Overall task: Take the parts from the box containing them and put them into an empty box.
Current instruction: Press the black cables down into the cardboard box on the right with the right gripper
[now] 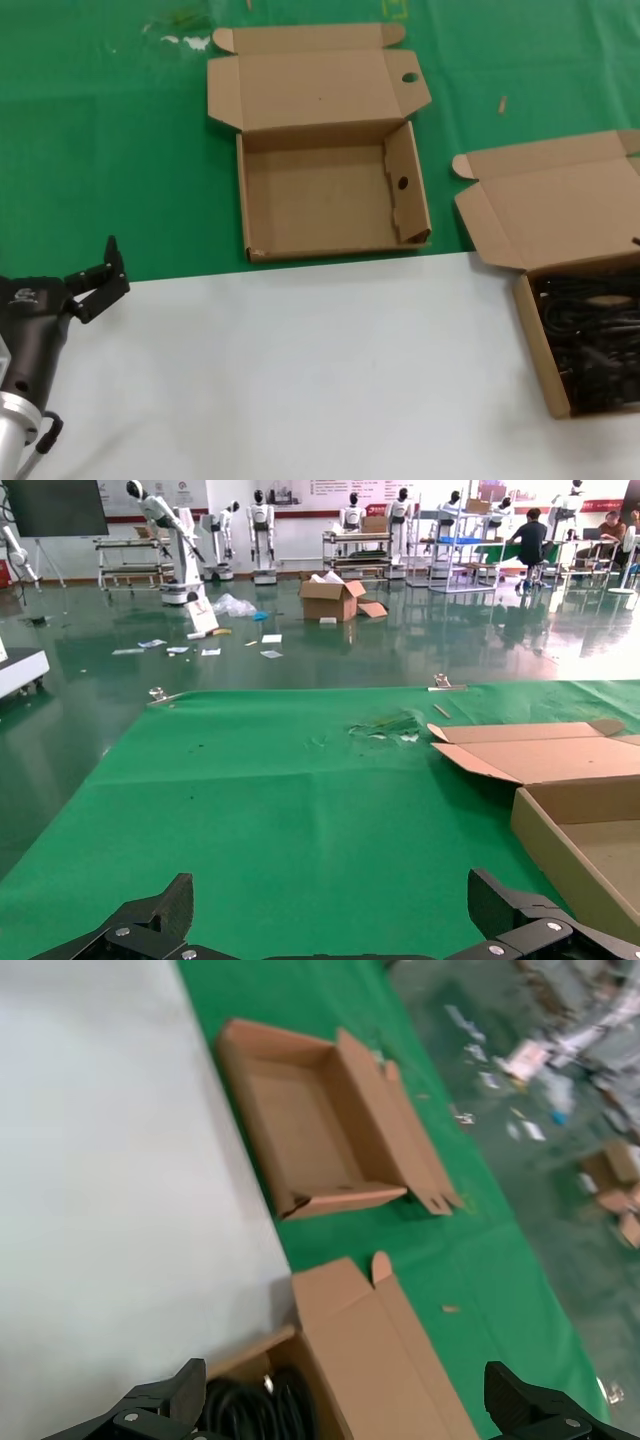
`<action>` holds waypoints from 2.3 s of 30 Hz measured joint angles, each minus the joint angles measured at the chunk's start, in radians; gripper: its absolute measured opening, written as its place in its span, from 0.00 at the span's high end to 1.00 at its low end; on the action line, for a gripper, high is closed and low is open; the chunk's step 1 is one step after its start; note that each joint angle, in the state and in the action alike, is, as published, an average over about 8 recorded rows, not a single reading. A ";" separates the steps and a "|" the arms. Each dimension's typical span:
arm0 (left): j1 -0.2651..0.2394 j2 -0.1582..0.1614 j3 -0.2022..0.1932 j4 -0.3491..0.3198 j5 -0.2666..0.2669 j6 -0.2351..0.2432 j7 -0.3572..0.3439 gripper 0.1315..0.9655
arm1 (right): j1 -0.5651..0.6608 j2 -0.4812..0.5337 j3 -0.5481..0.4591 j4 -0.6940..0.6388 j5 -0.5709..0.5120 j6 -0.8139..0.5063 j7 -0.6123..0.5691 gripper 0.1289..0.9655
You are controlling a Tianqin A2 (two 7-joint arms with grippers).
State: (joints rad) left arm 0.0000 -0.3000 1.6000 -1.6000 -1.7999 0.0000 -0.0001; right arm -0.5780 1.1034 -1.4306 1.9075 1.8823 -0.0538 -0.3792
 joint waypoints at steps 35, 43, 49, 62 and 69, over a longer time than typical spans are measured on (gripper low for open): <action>0.000 0.000 0.000 0.000 0.000 0.000 0.000 0.00 | 0.494 0.040 -0.170 -0.416 -0.214 -0.494 -0.034 0.03; 0.000 0.000 0.000 0.000 0.000 0.000 -0.001 0.00 | 0.524 0.034 -0.202 -0.432 -0.234 -0.504 -0.028 0.09; 0.000 0.000 0.000 0.000 0.000 0.000 -0.001 0.00 | 0.526 0.034 -0.198 -0.436 -0.227 -0.508 -0.038 0.17; 0.000 0.000 0.000 0.000 0.000 0.000 0.000 0.00 | 0.520 0.041 -0.173 -0.446 -0.196 -0.527 -0.064 0.51; 0.000 0.000 0.000 0.000 0.000 0.000 0.000 0.00 | 0.518 0.031 -0.180 -0.453 -0.192 -0.535 -0.074 0.68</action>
State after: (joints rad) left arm 0.0000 -0.3000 1.6001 -1.6000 -1.7996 0.0000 -0.0004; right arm -0.0604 1.1348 -1.6108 1.4547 1.6902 -0.5893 -0.4532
